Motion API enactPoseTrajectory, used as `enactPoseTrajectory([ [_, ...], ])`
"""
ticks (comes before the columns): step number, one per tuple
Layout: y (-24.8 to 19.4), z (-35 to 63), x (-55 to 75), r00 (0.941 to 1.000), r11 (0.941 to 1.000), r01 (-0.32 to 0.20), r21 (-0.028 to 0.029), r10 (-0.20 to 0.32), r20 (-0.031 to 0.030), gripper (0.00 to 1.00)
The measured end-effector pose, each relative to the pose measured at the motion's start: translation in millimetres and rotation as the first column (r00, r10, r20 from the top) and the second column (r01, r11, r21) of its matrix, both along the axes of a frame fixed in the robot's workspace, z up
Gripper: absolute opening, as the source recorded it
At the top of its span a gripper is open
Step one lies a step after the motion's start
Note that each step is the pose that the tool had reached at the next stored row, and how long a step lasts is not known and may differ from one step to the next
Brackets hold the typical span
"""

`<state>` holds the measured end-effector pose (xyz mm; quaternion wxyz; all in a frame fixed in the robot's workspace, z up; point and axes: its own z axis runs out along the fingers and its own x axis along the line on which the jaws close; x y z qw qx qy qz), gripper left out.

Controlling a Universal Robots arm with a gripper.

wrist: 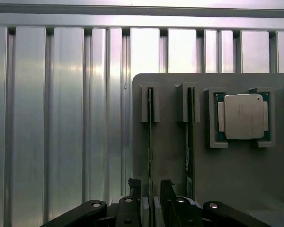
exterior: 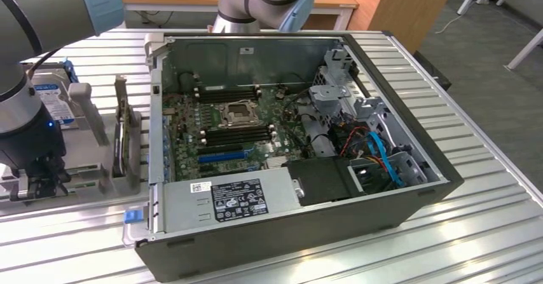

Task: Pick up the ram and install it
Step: 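Pick up the ram and move it above insertion slot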

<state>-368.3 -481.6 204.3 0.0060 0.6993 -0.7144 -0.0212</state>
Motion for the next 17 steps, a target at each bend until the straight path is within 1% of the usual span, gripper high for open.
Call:
enactPoseTrajectory([
  [13, 0.0, -2.6, 0.0, 1.0000, 1.0000, 0.000, 0.0000, 0.000, 0.0000, 0.31],
  [17, 1.2, -2.7, 0.0, 1.0000, 1.0000, 0.000, 0.0001, 0.000, 0.0000, 0.31],
])
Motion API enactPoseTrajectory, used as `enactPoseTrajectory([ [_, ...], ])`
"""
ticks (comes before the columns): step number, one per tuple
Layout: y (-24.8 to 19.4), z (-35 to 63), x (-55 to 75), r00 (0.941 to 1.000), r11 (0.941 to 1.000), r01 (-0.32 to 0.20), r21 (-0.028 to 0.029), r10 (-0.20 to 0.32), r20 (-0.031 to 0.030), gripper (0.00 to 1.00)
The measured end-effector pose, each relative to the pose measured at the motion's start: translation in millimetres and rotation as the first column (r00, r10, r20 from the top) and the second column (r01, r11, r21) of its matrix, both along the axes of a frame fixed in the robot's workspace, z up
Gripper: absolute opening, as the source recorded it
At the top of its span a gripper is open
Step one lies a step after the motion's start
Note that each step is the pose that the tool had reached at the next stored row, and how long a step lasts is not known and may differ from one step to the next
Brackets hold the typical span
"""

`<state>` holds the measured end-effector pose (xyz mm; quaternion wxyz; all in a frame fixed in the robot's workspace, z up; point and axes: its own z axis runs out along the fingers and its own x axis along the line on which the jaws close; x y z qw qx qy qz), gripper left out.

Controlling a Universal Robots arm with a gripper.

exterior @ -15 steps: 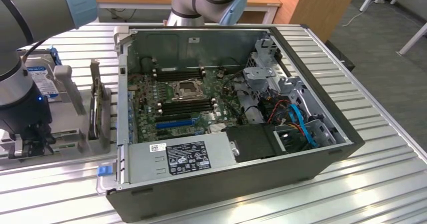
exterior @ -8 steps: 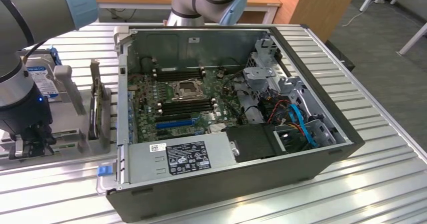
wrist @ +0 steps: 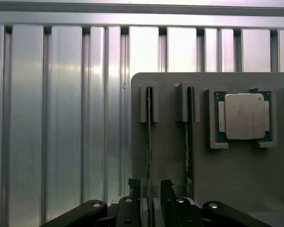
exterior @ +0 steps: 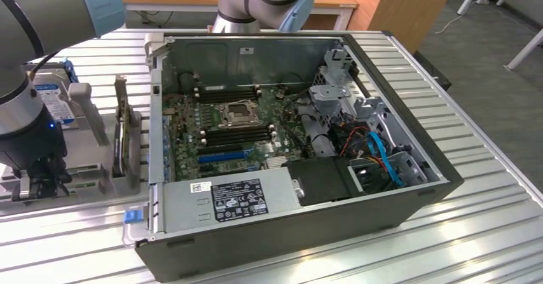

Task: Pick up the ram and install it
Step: 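Pick up the ram and move it above insertion slot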

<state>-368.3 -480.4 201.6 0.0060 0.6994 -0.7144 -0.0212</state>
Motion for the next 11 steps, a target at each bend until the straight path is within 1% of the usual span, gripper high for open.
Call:
enactPoseTrajectory([
  [11, -0.4, -0.1, -0.1, 1.0000, 1.0000, 0.000, -0.0004, 0.000, -0.0001, 0.31],
])
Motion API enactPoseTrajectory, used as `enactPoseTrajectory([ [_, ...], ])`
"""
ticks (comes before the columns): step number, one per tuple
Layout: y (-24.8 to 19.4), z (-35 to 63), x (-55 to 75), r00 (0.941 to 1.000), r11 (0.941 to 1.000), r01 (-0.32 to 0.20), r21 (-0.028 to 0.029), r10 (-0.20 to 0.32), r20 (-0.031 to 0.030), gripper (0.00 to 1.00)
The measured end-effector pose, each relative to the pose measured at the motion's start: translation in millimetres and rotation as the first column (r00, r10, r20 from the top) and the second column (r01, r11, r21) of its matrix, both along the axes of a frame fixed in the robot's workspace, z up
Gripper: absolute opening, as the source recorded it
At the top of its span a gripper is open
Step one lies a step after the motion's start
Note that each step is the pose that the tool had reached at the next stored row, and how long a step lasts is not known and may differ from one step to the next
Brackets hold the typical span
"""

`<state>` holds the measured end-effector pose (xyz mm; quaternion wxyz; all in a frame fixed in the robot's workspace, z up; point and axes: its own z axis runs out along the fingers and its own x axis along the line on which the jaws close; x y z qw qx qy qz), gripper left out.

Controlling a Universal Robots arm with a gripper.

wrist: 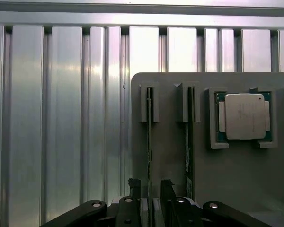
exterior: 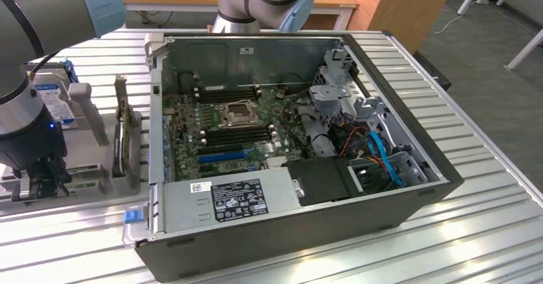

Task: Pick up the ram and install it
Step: 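Pick up the ram and move it above insertion slot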

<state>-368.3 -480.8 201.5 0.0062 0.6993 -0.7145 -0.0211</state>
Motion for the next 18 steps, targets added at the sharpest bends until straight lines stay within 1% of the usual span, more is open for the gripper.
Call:
enactPoseTrajectory([
  [10, -0.6, 0.0, 0.0, 1.0000, 1.0000, 0.000, 0.0000, 0.000, 0.0000, 0.31],
  [11, -0.6, 0.0, 0.0, 1.0000, 1.0000, 0.000, 0.0000, 0.000, 0.0000, 0.29],
  [13, -0.6, 0.0, 0.0, 1.0000, 1.0000, 0.000, 0.0000, 0.000, 0.0000, 0.29],
  [14, -0.6, 0.0, 0.0, 1.0000, 1.0000, 0.000, 0.0000, 0.000, 0.0000, 0.23],
  [18, -0.6, 0.0, 0.0, 1.0000, 1.0000, 0.000, 0.0000, 0.000, 0.0000, 0.23],
])
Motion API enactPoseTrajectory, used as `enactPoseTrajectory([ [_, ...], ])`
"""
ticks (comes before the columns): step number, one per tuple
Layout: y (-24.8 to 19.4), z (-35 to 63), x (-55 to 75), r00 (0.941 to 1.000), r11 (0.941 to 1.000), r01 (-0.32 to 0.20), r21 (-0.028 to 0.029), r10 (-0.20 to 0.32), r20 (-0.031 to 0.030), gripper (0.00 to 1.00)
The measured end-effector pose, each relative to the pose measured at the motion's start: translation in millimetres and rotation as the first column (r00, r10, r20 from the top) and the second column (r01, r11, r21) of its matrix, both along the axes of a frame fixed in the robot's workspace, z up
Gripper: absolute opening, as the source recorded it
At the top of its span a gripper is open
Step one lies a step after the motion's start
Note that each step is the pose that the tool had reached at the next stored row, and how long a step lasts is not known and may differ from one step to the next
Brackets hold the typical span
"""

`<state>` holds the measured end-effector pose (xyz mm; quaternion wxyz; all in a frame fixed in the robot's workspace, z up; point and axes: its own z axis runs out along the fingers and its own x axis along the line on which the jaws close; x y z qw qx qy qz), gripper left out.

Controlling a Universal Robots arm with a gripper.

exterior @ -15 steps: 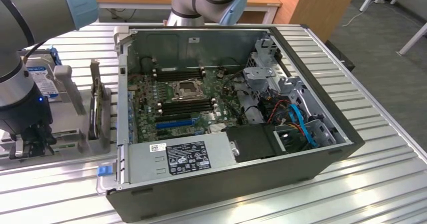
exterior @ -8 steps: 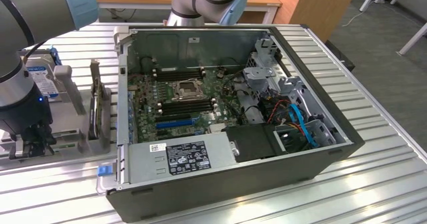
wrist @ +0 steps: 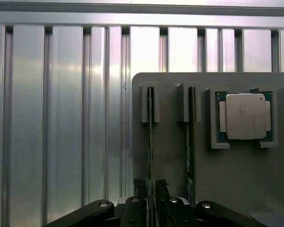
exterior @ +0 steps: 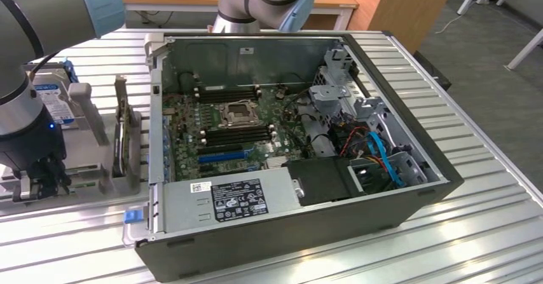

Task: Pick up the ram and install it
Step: 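Pick up the ram and move it above insertion slot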

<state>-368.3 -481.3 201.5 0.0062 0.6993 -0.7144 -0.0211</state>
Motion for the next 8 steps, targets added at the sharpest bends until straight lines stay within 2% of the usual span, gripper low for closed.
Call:
enactPoseTrajectory([
  [8, 0.0, 0.0, 0.0, 1.0000, 1.0000, 0.000, 0.0000, 0.000, 0.0000, 0.23],
])
